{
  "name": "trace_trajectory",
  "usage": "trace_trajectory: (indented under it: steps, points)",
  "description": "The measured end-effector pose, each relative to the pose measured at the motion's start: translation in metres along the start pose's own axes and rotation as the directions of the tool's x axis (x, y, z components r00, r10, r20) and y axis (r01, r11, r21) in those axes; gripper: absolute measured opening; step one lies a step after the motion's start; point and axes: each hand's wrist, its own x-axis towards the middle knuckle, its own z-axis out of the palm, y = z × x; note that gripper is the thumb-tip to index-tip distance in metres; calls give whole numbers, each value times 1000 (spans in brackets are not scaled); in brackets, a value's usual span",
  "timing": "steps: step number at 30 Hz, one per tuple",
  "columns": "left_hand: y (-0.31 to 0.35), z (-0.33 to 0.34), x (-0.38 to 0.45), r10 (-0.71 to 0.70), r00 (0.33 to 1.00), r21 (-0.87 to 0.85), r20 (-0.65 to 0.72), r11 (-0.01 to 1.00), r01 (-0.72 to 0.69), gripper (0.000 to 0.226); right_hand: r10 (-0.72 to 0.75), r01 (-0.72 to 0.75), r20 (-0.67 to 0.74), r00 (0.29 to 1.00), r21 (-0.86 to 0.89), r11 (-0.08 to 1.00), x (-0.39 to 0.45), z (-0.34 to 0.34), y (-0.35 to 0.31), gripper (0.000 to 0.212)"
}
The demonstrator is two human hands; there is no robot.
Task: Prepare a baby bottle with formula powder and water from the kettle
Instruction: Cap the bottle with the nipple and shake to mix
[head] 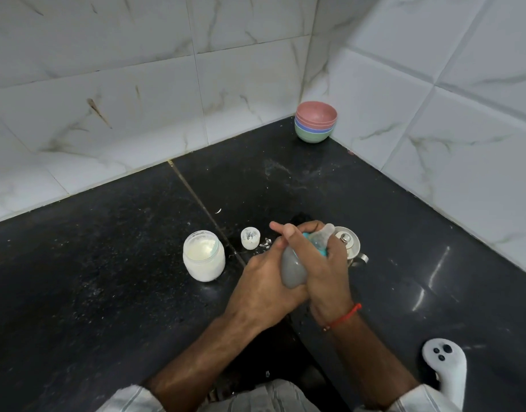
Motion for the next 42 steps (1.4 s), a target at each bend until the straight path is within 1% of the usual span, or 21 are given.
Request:
trace_trajectory:
  steps: [2, 4, 6, 7, 9, 13, 18, 23, 25, 27, 28, 30, 32, 34, 35, 36, 37, 38, 39, 40, 42]
  points:
    - [-5, 0, 2, -64, 997, -29, 37, 997, 66, 68, 102, -105, 43, 994, 69, 992, 1, -1, 0, 46]
    - [-11, 1, 2, -121, 991, -104, 51, 987, 125, 57, 184, -212, 140, 973, 218, 953, 0, -5, -1, 66]
    - [-13, 0, 1, -130, 989, -201, 64, 969, 141, 60, 108, -167, 225, 968, 266, 949, -2, -12, -2, 65]
    - [-13, -1, 0, -129, 989, -242, 77, 959, 145, 64, 29, -90, 255, 967, 232, 968, -2, -18, 0, 64]
    - [-13, -2, 0, -99, 990, -297, 102, 947, 125, 74, -110, 89, 321, 941, 82, 993, -3, -31, 2, 79]
    - [-17, -3, 0, -16, 995, -302, 99, 952, 45, 100, -159, 247, 396, 904, -183, 951, -5, -39, 4, 82]
    - [-19, -2, 0, -12, 992, -265, 126, 963, 45, 122, -185, 303, 381, 906, -276, 912, -10, -38, 4, 92]
    - [-23, -3, 1, -21, 981, -270, 194, 960, 74, 140, -132, 322, 455, 881, -372, 871, -8, -41, -1, 100]
    - [-24, -10, 0, -10, 970, -347, 242, 933, 96, 146, -160, 298, 375, 913, -345, 890, -6, -41, -5, 99]
    - [-26, -17, 1, 23, 971, -446, 238, 891, 89, 143, -206, 244, 184, 961, -218, 945, -4, -40, -12, 97]
    - [-29, -21, 4, 33, 981, -473, 191, 879, 63, 137, -236, 240, 53, 970, -104, 965, -3, -40, -19, 97]
    - [-36, -29, 11, 15, 999, -466, 51, 885, 11, 120, -311, 344, -207, 928, 152, 926, 3, -42, -38, 103]
    - [-43, -37, 21, 6, 996, -313, -86, 949, -32, 108, -430, 521, -344, 835, 241, 818, 6, -49, -55, 108]
    - [-48, -42, 31, 41, 982, -140, -182, 988, -67, 100, -535, 598, -327, 779, 130, 791, 8, -48, -63, 102]
    - [-50, -44, 36, 67, 975, -90, -211, 992, -88, 94, -545, 574, -258, 798, 48, 817, 8, -45, -61, 99]
    - [-51, -45, 41, 94, 970, -59, -226, 992, -110, 89, -505, 510, -141, 851, 1, 860, 9, -42, -53, 99]
    - [-52, -46, 44, 118, 966, -31, -231, 991, -129, 85, -424, 424, -3, 906, -2, 906, 9, -39, -44, 99]
    - [-53, -46, 47, 140, 963, 1, -229, 990, -144, 83, -352, 353, 106, 930, 18, 936, 8, -37, -37, 97]
    - [-54, -46, 48, 157, 962, 28, -224, 988, -155, 81, -331, 326, 124, 936, 56, 944, 9, -37, -35, 95]
    - [-55, -47, 49, 166, 961, 43, -223, 986, -160, 79, -353, 347, 54, 934, 101, 932, 11, -38, -39, 94]
    - [-58, -46, 48, 156, 960, 42, -232, 988, -150, 75, -359, 404, -211, 909, 240, 883, 21, -45, -52, 98]
